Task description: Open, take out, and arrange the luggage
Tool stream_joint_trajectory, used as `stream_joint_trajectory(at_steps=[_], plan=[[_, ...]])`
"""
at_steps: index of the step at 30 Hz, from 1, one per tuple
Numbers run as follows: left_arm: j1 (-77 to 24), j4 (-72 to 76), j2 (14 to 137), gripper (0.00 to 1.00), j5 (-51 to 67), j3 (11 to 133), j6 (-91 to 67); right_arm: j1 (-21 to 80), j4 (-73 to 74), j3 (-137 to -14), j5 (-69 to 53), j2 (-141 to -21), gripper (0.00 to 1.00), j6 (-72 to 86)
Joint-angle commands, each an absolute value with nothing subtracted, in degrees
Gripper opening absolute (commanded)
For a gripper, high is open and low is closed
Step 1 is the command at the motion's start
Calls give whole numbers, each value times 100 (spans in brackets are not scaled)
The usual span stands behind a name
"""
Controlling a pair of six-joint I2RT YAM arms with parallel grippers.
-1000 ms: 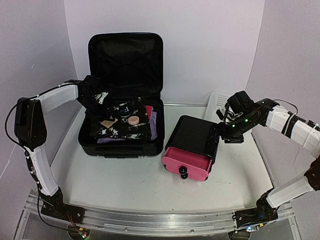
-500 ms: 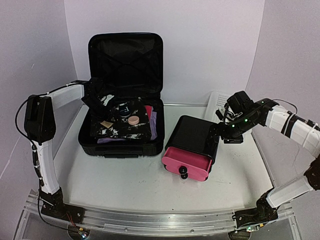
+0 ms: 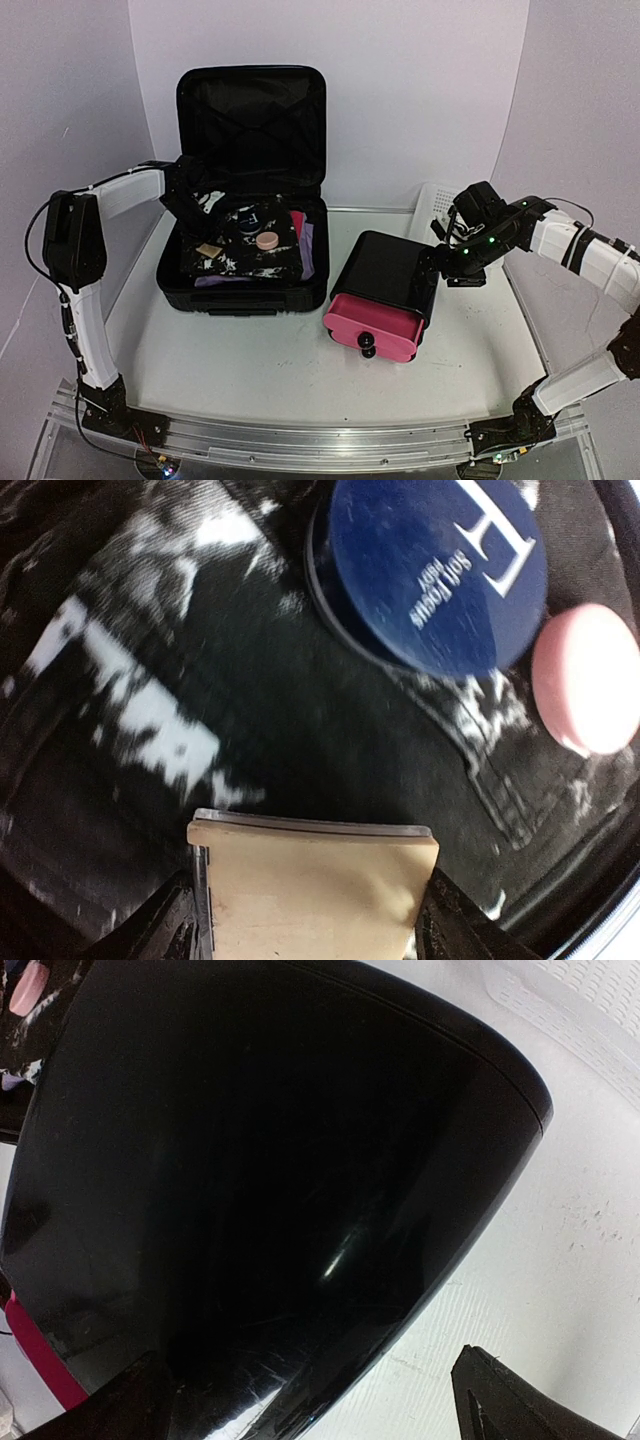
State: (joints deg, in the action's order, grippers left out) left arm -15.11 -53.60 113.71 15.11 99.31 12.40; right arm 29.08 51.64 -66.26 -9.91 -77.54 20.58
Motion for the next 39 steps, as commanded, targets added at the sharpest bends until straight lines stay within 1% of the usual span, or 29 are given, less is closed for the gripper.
stream_joint_trajectory(at_steps=[1,5,7,10,14,18,20,22,24,30,34,39], plan=[[-1583,-5427,10577,56,1374,9801,1073,2938,5390,-6628,-888,-7822,98,1953],[-1674,-5443,10085,55,1412,9707,798,2942,5354,-6618,-908,-7822,98,1951],[-1749,-5437,9764,53,1607,9665,482,2938,5341,-6602,-905,-7807,98,1943],[-2191,-5162,9246,52,1848,9538,-233,2937,5295,-6539,-887,-7791,98,1938],[-3211,-4037,8478,49,1691,9087,-1536,2944,5167,-6465,-935,-7820,98,2020],[-4449,-2307,7854,46,724,8161,-2854,2936,5010,-6385,-958,-7801,98,2161],[-5021,-1410,7737,44,244,7732,-3219,2940,4977,-6366,-963,-7781,98,2202],[-5572,-1040,7800,43,-446,7535,-3319,2937,4962,-6340,-968,-7743,98,2216],[-6009,-940,7995,43,-974,7594,-3316,2937,4949,-6308,-972,-7707,98,2221],[-7066,-577,8798,45,-2061,8059,-3174,2936,4908,-6188,-994,-7587,98,2280],[-7514,-396,9286,44,-2662,8259,-2973,2936,4801,-6070,-1014,-7471,98,2352],[-7725,-184,9763,45,-2896,8433,-2804,2939,4772,-5941,-1008,-7406,98,2381]])
